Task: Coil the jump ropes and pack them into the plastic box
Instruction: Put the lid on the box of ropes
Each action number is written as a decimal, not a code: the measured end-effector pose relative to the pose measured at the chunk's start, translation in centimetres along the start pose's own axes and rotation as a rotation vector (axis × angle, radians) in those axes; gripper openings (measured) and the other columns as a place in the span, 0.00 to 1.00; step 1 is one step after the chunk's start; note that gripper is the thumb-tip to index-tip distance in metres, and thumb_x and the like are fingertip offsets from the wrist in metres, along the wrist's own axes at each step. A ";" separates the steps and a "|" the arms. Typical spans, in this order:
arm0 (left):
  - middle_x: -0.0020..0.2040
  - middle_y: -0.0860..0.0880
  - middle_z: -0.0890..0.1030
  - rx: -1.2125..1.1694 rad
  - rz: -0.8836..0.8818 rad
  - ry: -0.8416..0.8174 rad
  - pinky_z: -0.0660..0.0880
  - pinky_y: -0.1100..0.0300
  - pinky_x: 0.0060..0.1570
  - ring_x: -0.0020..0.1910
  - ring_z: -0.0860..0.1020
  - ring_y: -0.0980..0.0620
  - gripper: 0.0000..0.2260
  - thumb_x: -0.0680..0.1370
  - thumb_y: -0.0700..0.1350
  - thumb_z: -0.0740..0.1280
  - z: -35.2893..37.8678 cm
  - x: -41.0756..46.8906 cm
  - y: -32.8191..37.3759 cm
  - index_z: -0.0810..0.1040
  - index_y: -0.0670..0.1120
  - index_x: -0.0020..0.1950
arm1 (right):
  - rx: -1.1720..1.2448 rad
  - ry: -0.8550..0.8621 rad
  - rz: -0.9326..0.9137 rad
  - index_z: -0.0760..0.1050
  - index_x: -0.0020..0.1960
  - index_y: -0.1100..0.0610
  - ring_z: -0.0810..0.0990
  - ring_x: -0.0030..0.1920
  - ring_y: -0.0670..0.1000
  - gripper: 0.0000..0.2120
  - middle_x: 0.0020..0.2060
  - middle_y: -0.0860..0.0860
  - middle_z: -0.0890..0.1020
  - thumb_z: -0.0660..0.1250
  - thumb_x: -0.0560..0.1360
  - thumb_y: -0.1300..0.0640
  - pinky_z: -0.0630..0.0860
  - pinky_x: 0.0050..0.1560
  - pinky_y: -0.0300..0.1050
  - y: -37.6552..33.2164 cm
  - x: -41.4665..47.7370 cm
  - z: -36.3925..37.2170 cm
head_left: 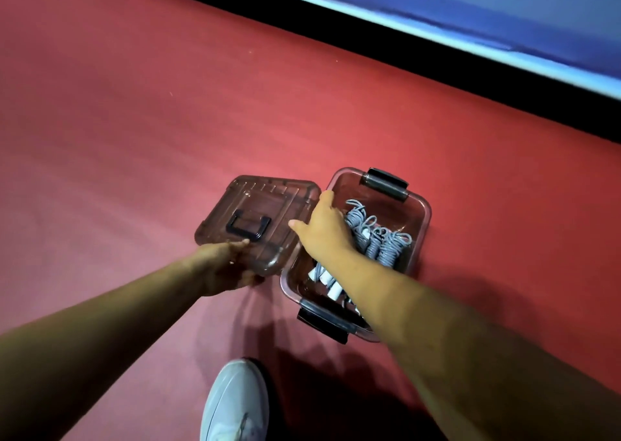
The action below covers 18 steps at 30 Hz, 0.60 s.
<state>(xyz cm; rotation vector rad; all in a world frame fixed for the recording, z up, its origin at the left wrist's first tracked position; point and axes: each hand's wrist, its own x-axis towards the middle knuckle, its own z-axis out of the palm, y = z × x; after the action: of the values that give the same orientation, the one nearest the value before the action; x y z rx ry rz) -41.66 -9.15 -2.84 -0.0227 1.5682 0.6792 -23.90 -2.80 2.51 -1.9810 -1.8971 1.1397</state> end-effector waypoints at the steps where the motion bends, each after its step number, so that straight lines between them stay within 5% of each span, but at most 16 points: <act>1: 0.43 0.43 0.82 -0.001 0.036 -0.023 0.80 0.57 0.32 0.32 0.82 0.48 0.07 0.82 0.45 0.64 0.1 0.7 -0.1 0.75 0.42 0.56 | 0.014 0.019 0.013 0.60 0.65 0.58 0.78 0.55 0.63 0.29 0.56 0.61 0.78 0.72 0.74 0.49 0.76 0.52 0.54 0.0 0.1 0.1; 4: 0.42 0.46 0.81 0.010 0.146 0.020 0.75 0.61 0.30 0.34 0.80 0.51 0.07 0.82 0.39 0.60 -0.4 1.8 0.4 0.76 0.45 0.57 | 0.021 0.021 0.021 0.60 0.64 0.58 0.78 0.53 0.62 0.29 0.55 0.60 0.78 0.72 0.73 0.51 0.76 0.49 0.53 0.1 0.3 0.2; 8: 0.54 0.39 0.80 -0.093 0.302 0.057 0.79 0.48 0.50 0.47 0.81 0.42 0.17 0.75 0.35 0.64 -3.3 2.5 1.5 0.77 0.37 0.63 | 0.130 0.066 0.037 0.59 0.69 0.60 0.75 0.60 0.62 0.34 0.62 0.61 0.72 0.71 0.73 0.45 0.72 0.53 0.51 0.3 0.4 -0.6; 11: 0.43 0.41 0.74 -0.189 0.421 0.004 0.80 0.56 0.37 0.34 0.78 0.47 0.08 0.78 0.33 0.60 -3.7 0.1 2.9 0.75 0.39 0.54 | 0.262 0.048 -0.018 0.58 0.72 0.57 0.74 0.63 0.60 0.40 0.65 0.60 0.72 0.71 0.71 0.39 0.72 0.61 0.52 0.5 0.2 -1.8; 15: 0.37 0.46 0.74 -0.177 0.536 -0.067 0.76 0.63 0.30 0.28 0.74 0.53 0.11 0.79 0.31 0.58 -1.8 -2.6 4.7 0.75 0.45 0.48 | 0.541 0.035 -0.057 0.63 0.71 0.54 0.78 0.46 0.50 0.33 0.45 0.50 0.79 0.71 0.73 0.43 0.73 0.48 0.44 0.2 -0.5 -3.5; 18: 0.41 0.46 0.81 -0.032 0.557 -0.093 0.75 0.61 0.32 0.32 0.77 0.51 0.17 0.78 0.29 0.62 0.7 -4.2 4.5 0.80 0.47 0.57 | 0.577 0.185 -0.011 0.67 0.62 0.53 0.75 0.38 0.46 0.23 0.38 0.49 0.76 0.71 0.74 0.47 0.70 0.36 0.32 1.9 -1.2 -5.1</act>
<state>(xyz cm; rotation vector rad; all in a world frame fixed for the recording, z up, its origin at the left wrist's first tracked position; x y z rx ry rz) -42.27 -6.76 2.80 0.4304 1.4790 1.1212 -19.12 -2.36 5.39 -1.6766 -1.2932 1.2674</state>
